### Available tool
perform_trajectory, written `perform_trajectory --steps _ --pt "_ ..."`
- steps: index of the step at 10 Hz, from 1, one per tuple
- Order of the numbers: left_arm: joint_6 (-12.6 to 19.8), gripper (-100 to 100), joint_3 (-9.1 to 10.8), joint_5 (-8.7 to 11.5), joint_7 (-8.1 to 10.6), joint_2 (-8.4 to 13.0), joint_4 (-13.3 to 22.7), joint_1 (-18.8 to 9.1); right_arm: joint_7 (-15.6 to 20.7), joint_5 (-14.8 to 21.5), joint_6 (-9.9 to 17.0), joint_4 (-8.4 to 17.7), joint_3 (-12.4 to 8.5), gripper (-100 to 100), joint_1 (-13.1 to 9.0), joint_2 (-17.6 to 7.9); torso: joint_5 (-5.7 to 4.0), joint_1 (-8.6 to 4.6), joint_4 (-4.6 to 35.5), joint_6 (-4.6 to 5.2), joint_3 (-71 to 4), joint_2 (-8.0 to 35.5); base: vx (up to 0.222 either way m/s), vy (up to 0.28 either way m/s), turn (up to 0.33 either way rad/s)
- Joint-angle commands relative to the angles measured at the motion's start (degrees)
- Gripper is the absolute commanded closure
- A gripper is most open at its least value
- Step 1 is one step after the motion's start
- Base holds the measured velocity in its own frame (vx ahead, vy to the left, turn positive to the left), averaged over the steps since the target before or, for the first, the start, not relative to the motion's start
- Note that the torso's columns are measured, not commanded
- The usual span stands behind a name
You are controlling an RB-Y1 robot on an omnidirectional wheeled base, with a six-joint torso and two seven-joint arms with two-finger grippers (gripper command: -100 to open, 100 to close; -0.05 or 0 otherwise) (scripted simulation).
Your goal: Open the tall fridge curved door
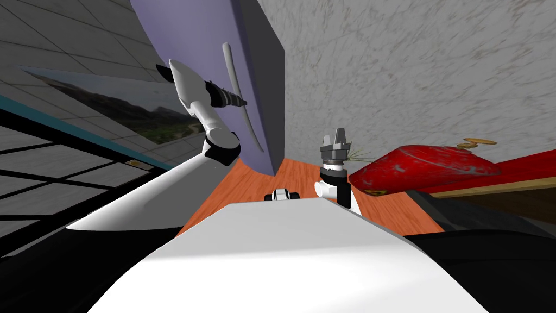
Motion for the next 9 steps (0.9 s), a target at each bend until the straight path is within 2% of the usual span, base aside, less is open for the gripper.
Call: perform_trajectory --steps 1,2,4,5,7,8,9 --pt "0.2 -100 -0.07 -0.4 0.14 0.0 -0.3 -0.2 0.0 0.0 0.0 0.0 0.0 0 0.0 0.0 -0.03 -0.11 0.0 0.0 -0.1 -0.3 0.081 -0.028 -0.003" --pt "0.3 100 -0.09 -0.4 0.19 0.0 -0.3 -0.3 0.0 0.0 0.0 0.0 0.0 0 0.0 0.0 -0.03 -0.08 -0.1 0.0 -0.1 -0.2 0.013 -0.003 0.011" --pt "3.2 100 1.21 1.5 -1.47 -0.8 -0.6 -1.2 0.0 0.0 0.0 0.0 0.0 0 0.0 0.0 0.05 0.32 0.0 0.0 0.1 0.2 -0.104 0.243 -0.022" --pt "3.2 100 1.21 1.5 -1.47 -0.8 -0.6 -1.2 0.0 0.0 0.0 0.0 0.0 0 0.0 0.0 0.23 0.68 0.0 -0.14 0.2 0.3 -0.148 0.252 -0.049" --pt "6.2 100 2.48 3.4 -3.13 -1.6 -0.8 -2.1 0.0 0.0 0.0 0.0 0.0 0 0.0 0.0 0.17 0.34 0.1 -0.31 -0.1 -0.1 -0.191 0.271 0.007" --pt "6.2 100 2.48 3.4 -3.13 -1.6 -0.8 -2.1 0.0 0.0 0.0 0.0 0.0 0 0.0 0.0 0.15 0.34 0.1 -0.24 -0.1 -0.1 -0.174 0.237 -0.013" --pt "7.7 100 3.11 4.4 -3.96 -2.0 -0.9 -2.6 0.0 0.0 0.0 0.0 0.0 0 0.0 0.0 0.07 0.09 0.1 -0.25 -0.2 -0.3 -0.153 0.236 0.003"
